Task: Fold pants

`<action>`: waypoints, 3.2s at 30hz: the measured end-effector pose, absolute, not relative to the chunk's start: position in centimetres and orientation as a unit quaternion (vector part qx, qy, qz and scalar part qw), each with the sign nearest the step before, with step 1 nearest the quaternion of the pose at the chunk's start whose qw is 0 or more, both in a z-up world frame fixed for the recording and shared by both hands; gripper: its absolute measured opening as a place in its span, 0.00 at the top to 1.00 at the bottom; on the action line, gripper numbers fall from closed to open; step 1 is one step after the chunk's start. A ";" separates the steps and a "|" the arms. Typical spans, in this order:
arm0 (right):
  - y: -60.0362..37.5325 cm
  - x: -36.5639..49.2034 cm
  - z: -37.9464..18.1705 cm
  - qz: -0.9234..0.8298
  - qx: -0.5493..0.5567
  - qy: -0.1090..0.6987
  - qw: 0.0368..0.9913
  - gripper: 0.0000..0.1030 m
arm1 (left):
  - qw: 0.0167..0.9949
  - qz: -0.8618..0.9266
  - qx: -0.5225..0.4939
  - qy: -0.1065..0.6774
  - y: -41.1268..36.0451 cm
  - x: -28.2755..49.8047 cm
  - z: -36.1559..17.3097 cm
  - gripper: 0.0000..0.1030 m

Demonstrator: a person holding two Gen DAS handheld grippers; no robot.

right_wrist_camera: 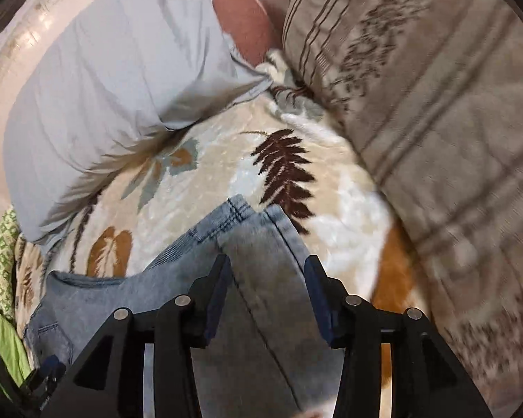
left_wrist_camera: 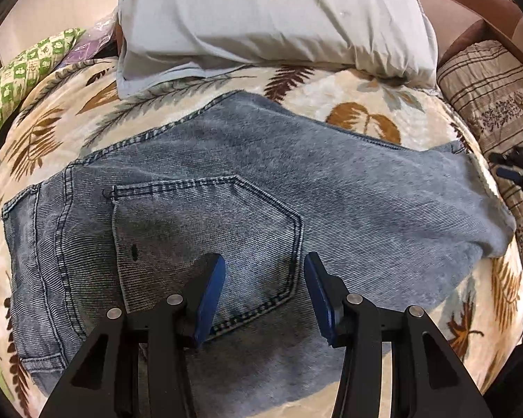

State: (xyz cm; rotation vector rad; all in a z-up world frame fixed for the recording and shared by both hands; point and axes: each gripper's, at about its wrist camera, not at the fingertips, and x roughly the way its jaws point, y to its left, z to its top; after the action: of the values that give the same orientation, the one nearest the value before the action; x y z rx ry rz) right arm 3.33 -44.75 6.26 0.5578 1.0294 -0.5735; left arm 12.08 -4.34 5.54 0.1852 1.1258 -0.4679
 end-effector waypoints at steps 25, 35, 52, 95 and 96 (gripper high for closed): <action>-43.5 8.5 3.2 -0.281 0.188 0.495 0.800 0.69 | 0.817 -0.227 0.086 0.522 -4.4 12.6 4.0 0.54; -38.1 6.7 5.9 -0.271 0.112 0.455 0.841 0.69 | 0.826 -0.217 0.068 0.516 -3.2 12.1 5.2 0.54; -29.2 9.7 3.5 -0.147 0.059 0.525 0.836 0.53 | 0.859 -0.138 0.008 0.492 7.6 9.5 9.7 0.50; -16.5 21.7 3.0 -0.018 0.026 0.477 0.878 0.37 | 0.865 -0.078 0.009 0.495 9.5 17.2 4.9 0.69; -16.8 20.5 3.3 -0.018 0.027 0.480 0.877 0.37 | 0.868 -0.078 0.003 0.490 9.5 16.7 5.4 0.58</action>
State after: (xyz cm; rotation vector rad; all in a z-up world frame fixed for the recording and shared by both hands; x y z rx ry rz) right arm 20.52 -16.82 3.29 0.0556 1.0022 -0.0383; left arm 16.68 9.50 5.37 0.0055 1.0251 -0.1628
